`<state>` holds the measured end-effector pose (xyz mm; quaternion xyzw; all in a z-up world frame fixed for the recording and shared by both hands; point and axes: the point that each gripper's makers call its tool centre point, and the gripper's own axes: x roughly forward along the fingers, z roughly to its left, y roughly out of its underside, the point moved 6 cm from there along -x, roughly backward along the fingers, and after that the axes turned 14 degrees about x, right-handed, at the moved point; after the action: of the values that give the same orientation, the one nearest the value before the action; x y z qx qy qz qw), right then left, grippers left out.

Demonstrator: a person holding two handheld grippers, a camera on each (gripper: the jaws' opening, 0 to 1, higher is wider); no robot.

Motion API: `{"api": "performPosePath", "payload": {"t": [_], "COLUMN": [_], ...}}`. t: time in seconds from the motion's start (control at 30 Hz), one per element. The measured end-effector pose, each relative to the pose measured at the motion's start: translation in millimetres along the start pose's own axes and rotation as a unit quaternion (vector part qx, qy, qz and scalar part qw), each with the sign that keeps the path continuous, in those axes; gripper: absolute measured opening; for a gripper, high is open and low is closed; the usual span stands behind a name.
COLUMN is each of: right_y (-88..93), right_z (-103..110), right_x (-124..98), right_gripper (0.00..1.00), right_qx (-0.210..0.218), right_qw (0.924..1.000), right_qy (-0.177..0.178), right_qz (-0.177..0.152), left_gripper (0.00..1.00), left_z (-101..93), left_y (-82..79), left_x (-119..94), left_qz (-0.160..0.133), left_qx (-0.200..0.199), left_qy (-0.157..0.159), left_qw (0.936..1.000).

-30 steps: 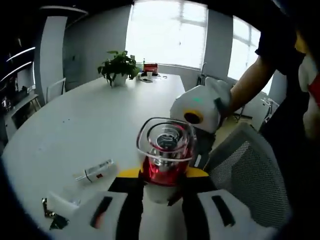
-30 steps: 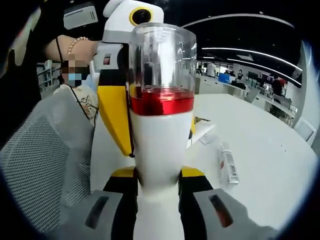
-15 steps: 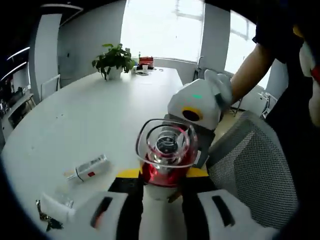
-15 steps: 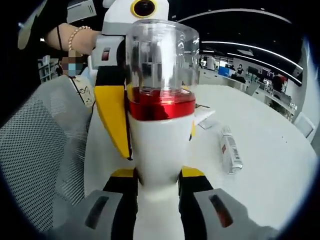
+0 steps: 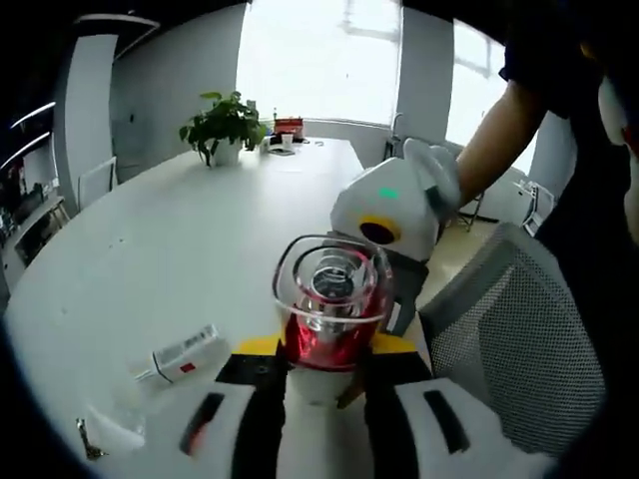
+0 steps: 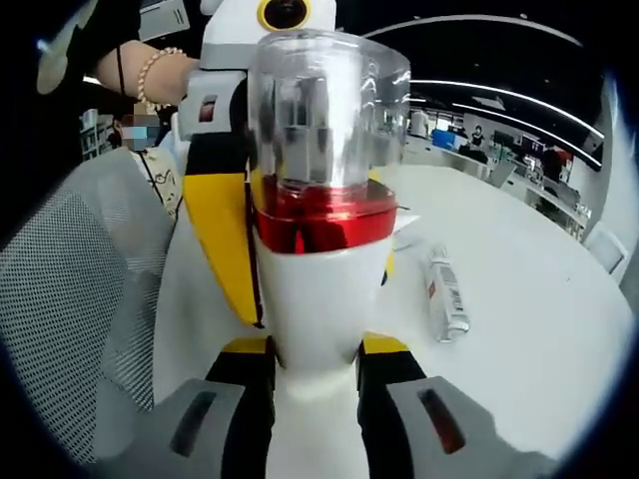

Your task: Arrange the skincare products in the storage area until every visible bottle or jar stands upright without overlapping.

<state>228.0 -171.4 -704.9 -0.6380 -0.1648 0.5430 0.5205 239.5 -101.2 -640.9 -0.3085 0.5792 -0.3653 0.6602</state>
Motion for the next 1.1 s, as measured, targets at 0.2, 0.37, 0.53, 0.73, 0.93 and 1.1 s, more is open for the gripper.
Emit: {"api": "performPosePath", "payload": {"t": [0.2,0.37,0.53,0.73,0.93,1.1], "right_y": [-0.7,-4.6,-10.9,-19.5,-25.2,-26.9], "right_z": [-12,-30,-51,-69,-88,-98], "right_x": [-3,-4,0,9,16,17], "right_gripper": [0.31,0.31,0.31,0.31,0.31,0.31], "right_qx": [-0.003,0.001,0.007,0.011,0.013,0.015], "right_qw": [1.0000,1.0000,0.9998,0.9996,0.9993,0.9992], "right_qy": [0.000,0.001,0.011,0.017,0.024,0.026], "right_qz": [-0.006,-0.009,-0.013,-0.020,-0.024,-0.026], "left_gripper": [0.25,0.25,0.25,0.25,0.25,0.25], "left_z": [12.0,30.5,51.1,79.9,98.6,107.1], "left_y": [-2.4,-5.0,-5.5,-1.7,-0.7,-1.9], "left_x": [7,16,20,21,24,29], "left_qz": [-0.009,-0.013,-0.022,-0.026,-0.026,-0.028], "left_qx": [0.001,0.008,0.014,0.014,0.014,0.014], "left_qy": [-0.003,0.000,0.001,0.004,0.006,0.006], "left_qw": [1.0000,0.9999,0.9997,0.9996,0.9995,0.9995]}}
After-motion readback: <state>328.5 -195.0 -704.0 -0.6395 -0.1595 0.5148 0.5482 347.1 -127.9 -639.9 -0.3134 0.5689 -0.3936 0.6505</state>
